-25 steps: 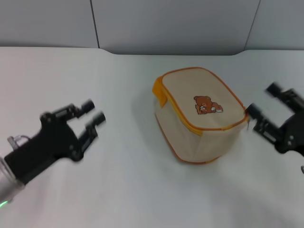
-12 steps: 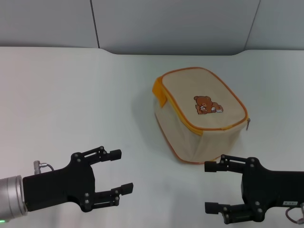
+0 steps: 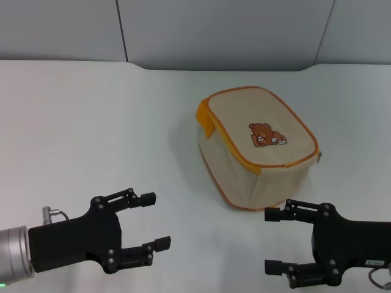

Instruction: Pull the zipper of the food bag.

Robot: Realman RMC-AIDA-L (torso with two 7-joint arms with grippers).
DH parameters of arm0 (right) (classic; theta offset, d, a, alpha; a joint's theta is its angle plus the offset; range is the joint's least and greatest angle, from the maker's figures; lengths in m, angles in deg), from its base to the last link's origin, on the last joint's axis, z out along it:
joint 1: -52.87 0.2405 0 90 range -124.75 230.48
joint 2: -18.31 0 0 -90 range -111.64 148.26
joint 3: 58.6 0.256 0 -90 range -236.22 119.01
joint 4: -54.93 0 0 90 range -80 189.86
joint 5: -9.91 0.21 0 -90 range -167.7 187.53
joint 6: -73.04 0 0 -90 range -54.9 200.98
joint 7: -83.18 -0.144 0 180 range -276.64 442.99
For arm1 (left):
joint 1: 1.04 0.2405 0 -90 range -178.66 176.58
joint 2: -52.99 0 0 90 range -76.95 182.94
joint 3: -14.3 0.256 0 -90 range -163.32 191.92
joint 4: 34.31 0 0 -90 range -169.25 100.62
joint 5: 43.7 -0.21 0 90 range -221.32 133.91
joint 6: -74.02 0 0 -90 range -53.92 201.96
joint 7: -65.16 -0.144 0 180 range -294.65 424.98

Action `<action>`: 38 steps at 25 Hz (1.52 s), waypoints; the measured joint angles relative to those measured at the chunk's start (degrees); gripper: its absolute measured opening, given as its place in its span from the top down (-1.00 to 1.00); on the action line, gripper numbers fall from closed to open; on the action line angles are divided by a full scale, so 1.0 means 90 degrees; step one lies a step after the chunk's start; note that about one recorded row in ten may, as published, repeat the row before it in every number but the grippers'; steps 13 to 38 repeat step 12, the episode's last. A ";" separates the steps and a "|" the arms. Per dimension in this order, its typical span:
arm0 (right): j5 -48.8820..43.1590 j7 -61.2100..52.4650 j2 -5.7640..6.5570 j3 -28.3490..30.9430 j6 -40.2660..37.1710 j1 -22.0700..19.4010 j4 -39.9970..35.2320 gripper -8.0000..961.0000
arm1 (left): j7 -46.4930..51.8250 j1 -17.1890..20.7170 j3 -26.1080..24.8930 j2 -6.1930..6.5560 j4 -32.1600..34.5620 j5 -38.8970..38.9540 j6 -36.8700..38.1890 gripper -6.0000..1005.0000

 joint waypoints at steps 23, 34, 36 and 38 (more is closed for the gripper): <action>0.0039 0.0088 -0.0047 0.0092 0.0016 -0.0005 -0.0025 -0.76 | -0.0217 0.0099 -0.0051 -0.0016 0.0004 0.0050 0.0023 -0.59; 0.0039 0.0088 -0.0047 0.0092 0.0016 -0.0005 -0.0025 -0.76 | -0.0217 0.0099 -0.0051 -0.0016 0.0004 0.0050 0.0023 -0.59; 0.0039 0.0088 -0.0047 0.0092 0.0016 -0.0005 -0.0025 -0.76 | -0.0217 0.0099 -0.0051 -0.0016 0.0004 0.0050 0.0023 -0.59; 0.0039 0.0088 -0.0047 0.0092 0.0016 -0.0005 -0.0025 -0.76 | -0.0217 0.0099 -0.0051 -0.0016 0.0004 0.0050 0.0023 -0.59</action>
